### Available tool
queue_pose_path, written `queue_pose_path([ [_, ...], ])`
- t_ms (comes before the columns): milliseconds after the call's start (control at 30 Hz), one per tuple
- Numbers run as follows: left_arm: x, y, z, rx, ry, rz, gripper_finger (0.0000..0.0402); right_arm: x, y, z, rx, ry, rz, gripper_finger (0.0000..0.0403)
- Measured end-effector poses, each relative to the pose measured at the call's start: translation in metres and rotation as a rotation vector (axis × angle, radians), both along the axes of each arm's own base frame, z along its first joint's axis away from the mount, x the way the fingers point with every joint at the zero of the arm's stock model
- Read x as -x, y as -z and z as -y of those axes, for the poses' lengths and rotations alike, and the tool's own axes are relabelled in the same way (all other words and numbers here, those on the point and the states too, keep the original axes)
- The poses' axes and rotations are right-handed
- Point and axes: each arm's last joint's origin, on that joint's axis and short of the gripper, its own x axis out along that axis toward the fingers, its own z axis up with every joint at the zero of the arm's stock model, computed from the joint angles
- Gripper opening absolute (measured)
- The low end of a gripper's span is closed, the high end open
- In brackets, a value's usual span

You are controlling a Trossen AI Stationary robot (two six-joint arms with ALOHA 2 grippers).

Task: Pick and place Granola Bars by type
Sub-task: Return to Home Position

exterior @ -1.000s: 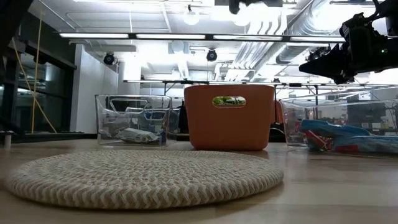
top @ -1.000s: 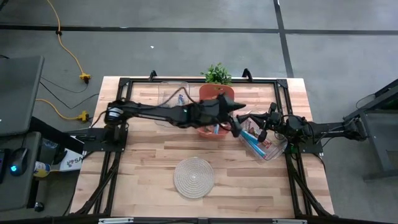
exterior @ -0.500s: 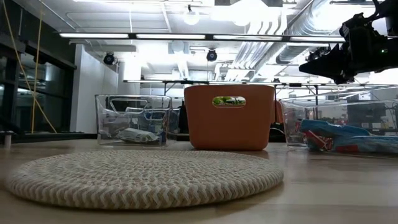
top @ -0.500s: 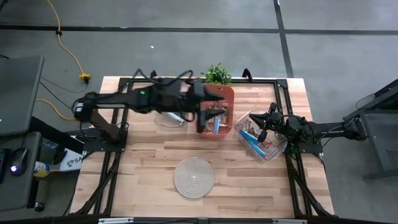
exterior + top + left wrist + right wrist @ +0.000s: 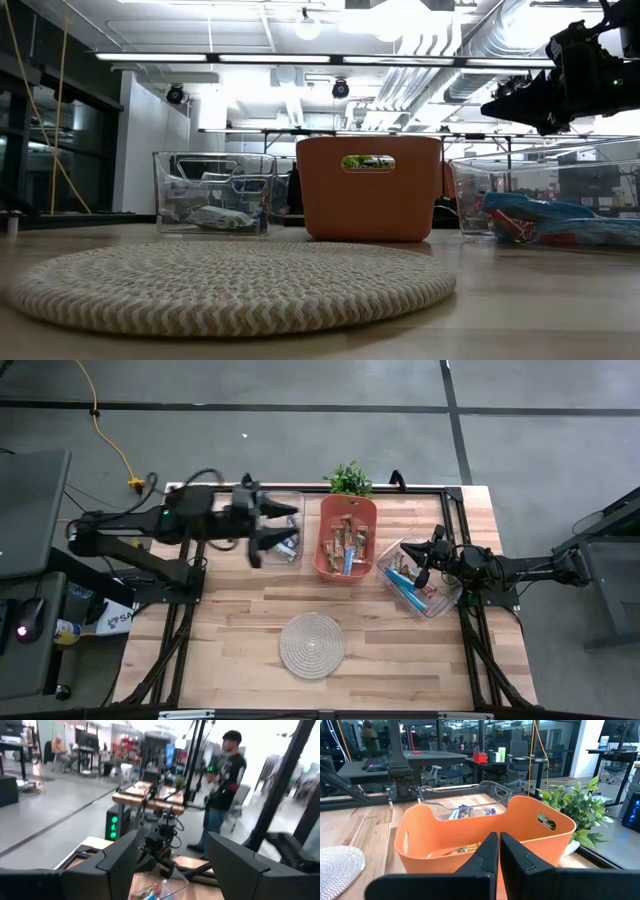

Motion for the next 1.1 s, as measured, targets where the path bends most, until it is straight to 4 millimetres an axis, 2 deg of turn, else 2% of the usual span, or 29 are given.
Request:
queue_pose_path([
  [300, 0.074, 0.061, 0.011, 0.040, 0.085, 0.164, 0.0230, 0.000, 0.000, 0.000, 0.000, 0.000, 0.000, 0.0000],
  [500, 0.106, 0.104, 0.015, 0.093, 0.050, 0.228, 0.0229, 0.000, 0.000, 0.000, 0.000, 0.000, 0.001, 0.0000],
  [733, 0.124, 0.145, 0.013, 0.108, 0.038, 0.237, 0.0229, 0.000, 0.000, 0.000, 0.000, 0.000, 0.000, 0.0000],
  [1100, 0.130, 0.198, 0.012, 0.121, 0.061, 0.284, 0.0229, 0.000, 0.000, 0.000, 0.000, 0.000, 0.000, 0.0000],
])
